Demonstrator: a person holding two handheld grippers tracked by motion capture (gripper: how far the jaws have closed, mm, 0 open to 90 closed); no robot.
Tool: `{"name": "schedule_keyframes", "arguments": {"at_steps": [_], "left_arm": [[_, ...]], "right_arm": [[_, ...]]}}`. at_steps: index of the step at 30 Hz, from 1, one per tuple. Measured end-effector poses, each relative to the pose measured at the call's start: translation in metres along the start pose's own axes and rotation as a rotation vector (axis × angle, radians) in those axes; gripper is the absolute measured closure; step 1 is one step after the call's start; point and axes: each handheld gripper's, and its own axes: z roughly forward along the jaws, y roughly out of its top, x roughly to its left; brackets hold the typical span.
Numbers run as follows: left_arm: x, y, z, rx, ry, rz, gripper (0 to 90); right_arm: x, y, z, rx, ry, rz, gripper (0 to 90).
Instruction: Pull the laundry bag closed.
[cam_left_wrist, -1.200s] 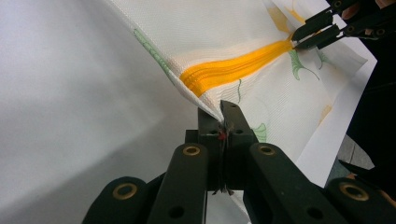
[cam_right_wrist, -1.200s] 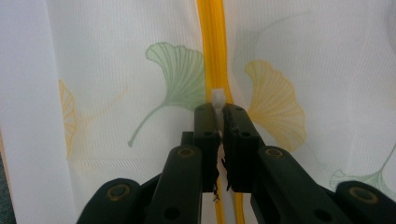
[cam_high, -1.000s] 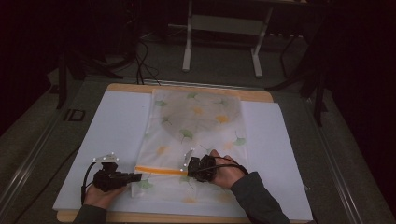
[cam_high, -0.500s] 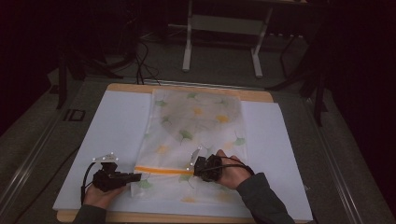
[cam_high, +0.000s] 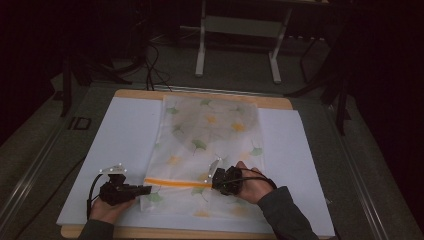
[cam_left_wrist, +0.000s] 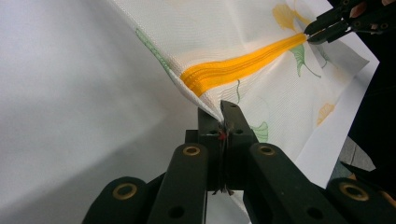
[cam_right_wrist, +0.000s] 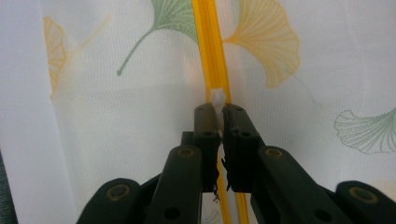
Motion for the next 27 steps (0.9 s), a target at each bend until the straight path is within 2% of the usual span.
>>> {"name": "schedule_keyframes", "arguments": {"at_steps": [7, 10, 27], "left_arm": [[0.001, 0.000, 0.000, -0.001, -0.002, 0.001, 89.0], [0.000, 0.000, 0.000, -0.001, 0.001, 0.000, 88.9], [0.000, 0.000, -0.001, -0.003, 0.002, -0.002, 89.0]], "right_arm": [[0.000, -0.003, 0.001, 0.006, -0.001, 0.002, 84.8], [-0.001, -0.009, -0.001, -0.010, 0.001, 0.017, 84.7], [-0.006, -0.031, -0.006, 0.004, -0.004, 0.050, 84.7]]}}
